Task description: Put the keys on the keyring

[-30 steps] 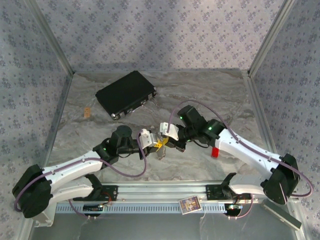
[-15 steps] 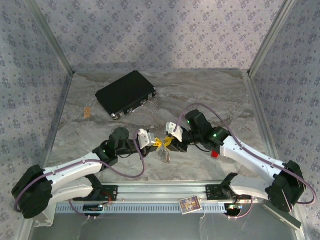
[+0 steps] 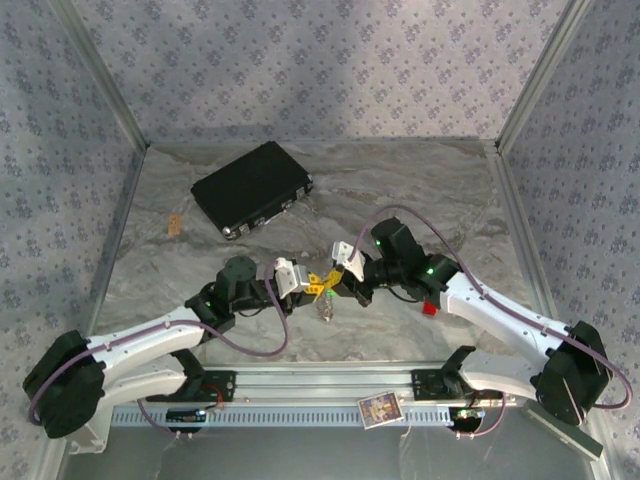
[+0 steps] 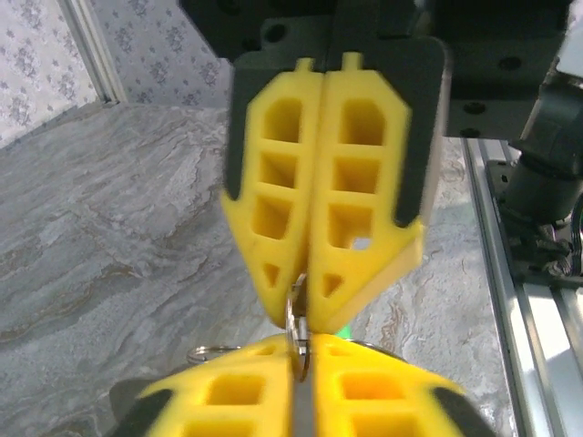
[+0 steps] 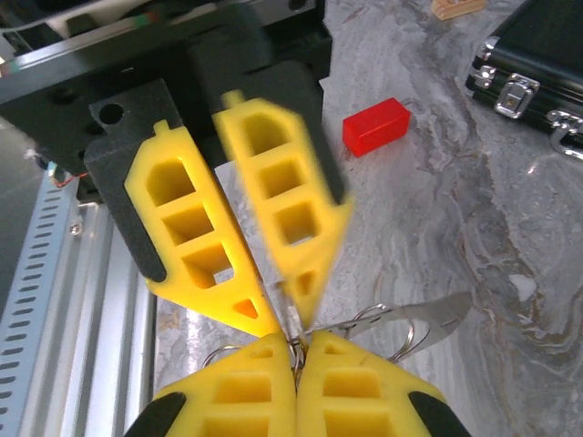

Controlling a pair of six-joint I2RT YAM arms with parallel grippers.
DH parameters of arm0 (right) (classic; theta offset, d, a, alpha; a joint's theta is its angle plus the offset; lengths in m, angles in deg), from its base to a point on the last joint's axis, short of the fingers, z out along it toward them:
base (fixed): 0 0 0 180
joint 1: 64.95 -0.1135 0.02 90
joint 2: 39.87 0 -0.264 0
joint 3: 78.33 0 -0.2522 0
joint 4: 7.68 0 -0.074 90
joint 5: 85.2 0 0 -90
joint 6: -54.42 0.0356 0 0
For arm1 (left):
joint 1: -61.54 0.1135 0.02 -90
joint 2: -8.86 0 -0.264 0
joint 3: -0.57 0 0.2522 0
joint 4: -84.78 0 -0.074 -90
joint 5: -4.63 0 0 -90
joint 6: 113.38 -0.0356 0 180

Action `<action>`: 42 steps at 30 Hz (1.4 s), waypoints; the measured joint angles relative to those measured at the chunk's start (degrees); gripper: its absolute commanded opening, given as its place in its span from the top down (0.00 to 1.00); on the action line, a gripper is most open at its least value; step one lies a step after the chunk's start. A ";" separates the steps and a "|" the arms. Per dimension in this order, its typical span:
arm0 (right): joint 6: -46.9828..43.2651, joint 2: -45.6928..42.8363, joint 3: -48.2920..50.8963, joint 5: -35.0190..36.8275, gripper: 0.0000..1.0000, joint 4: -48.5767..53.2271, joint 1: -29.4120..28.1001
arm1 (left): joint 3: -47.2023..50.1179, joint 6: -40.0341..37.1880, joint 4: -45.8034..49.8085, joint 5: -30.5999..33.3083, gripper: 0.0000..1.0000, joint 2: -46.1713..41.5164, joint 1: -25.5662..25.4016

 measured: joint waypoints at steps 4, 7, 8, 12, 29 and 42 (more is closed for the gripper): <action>-1.73 0.04 -1.27 1.11 1.00 3.48 -0.57 | -0.48 -0.61 2.73 0.02 0.76 -0.57 -0.02; -4.20 0.74 -3.96 3.63 1.00 7.02 -1.95 | -1.49 -1.16 4.96 0.02 0.76 -1.11 -0.02; -4.98 1.14 -4.90 4.50 1.00 8.07 -2.47 | -1.81 -1.31 5.44 0.02 0.76 -1.22 -0.02; -8.33 3.13 -8.44 8.22 1.00 12.24 -4.63 | -2.51 -1.81 7.48 0.02 0.79 -1.60 -0.02; -12.81 1.42 -8.85 15.13 0.66 14.14 -7.17 | -3.41 -2.40 9.73 0.00 1.00 -1.53 -0.07; -11.08 -5.55 -2.95 22.45 0.70 6.56 -8.92 | -3.39 2.01 6.95 1.73 1.00 -1.40 -0.07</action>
